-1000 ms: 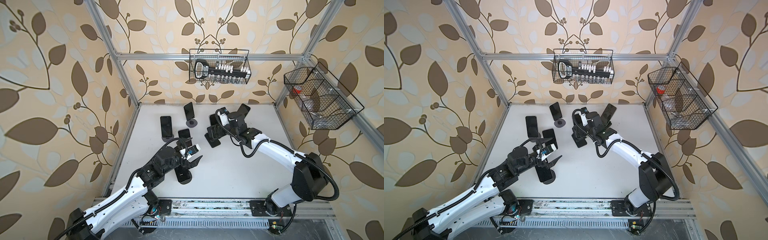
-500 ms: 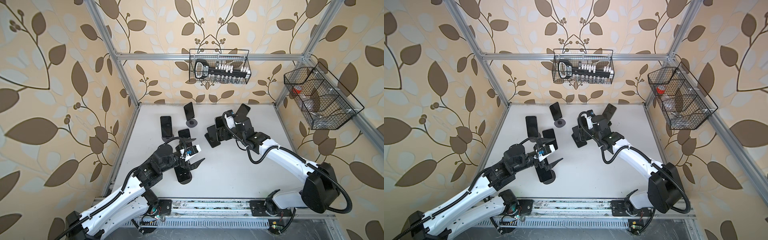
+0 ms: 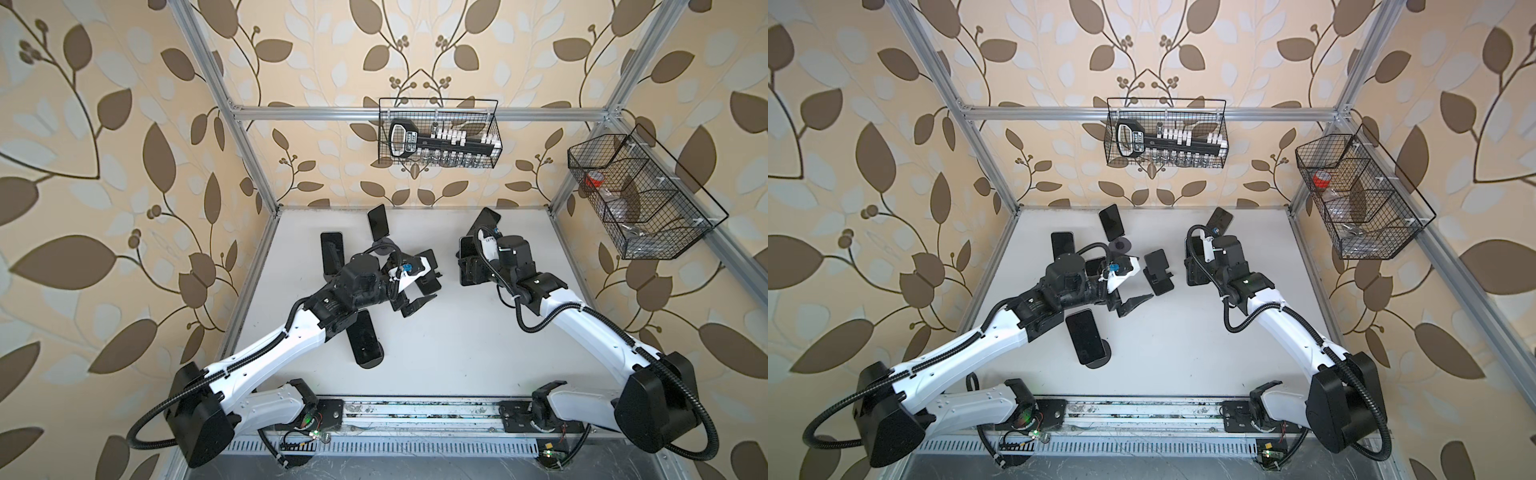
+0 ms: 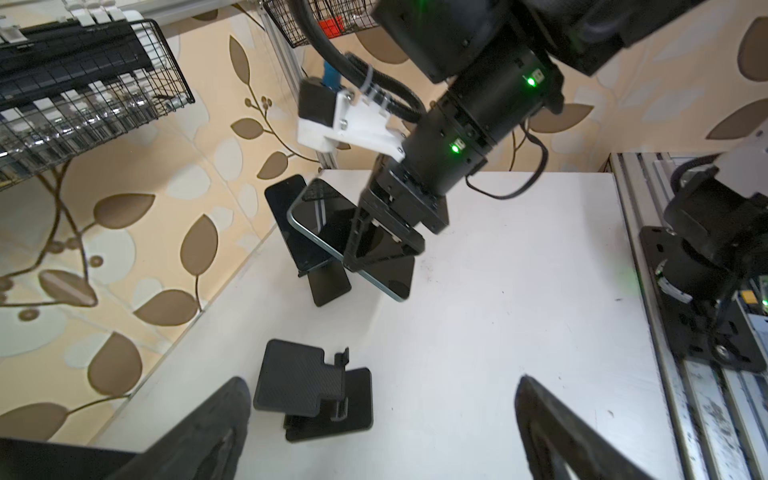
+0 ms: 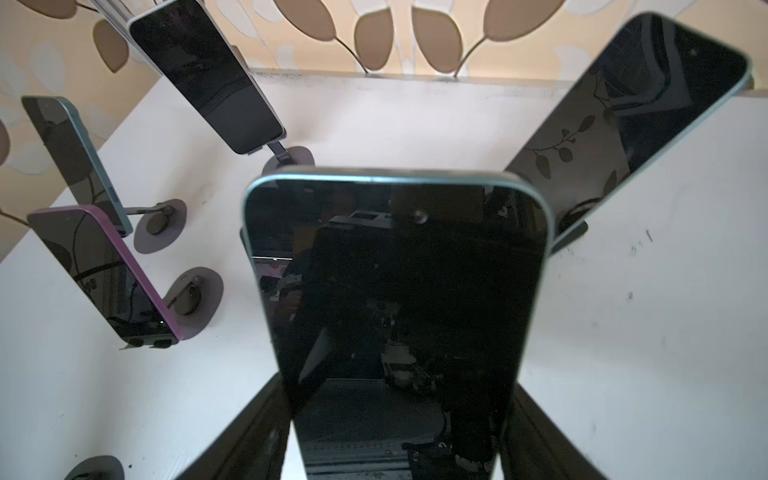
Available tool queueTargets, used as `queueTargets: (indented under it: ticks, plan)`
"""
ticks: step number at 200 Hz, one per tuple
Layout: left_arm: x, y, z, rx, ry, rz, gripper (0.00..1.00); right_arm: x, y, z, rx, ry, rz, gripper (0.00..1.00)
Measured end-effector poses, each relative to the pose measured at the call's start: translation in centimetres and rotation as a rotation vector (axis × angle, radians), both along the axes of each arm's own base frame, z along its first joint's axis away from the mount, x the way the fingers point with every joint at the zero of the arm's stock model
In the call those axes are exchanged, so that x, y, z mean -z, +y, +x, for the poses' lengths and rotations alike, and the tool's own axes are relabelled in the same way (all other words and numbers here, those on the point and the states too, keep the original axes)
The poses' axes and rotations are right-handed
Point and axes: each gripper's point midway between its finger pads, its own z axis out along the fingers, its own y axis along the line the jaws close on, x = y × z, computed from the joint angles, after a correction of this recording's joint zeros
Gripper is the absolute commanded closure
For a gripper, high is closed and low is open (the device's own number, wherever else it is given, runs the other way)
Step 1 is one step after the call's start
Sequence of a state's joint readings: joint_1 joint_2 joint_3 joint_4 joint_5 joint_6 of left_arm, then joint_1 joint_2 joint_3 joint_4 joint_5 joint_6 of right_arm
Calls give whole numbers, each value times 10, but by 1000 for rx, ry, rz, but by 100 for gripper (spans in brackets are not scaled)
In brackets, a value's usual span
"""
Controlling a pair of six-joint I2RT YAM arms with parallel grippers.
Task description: Remove the phone from the phone stand
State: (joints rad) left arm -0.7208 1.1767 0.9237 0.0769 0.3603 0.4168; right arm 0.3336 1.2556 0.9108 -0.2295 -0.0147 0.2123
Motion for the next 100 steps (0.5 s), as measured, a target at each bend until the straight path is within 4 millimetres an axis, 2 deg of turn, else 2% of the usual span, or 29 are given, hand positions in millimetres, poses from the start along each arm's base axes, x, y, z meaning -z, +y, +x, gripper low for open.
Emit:
queueTargets:
  ticks: [23, 39, 70, 100]
  plan:
    - [-2, -16, 13, 15, -1, -23, 1, 7, -15, -5, 25, 23, -2, 35]
    - [3, -22, 17, 27, 17, -29, 1, 14, -23, -8, 42, 38, -5, 35]
    - [10, -24, 14, 47, 26, -33, 1, 31, -27, -17, 45, 88, -24, 35]
    - [27, -21, 2, 43, 5, 3, 1, 35, -28, -18, 43, 102, -32, 34]
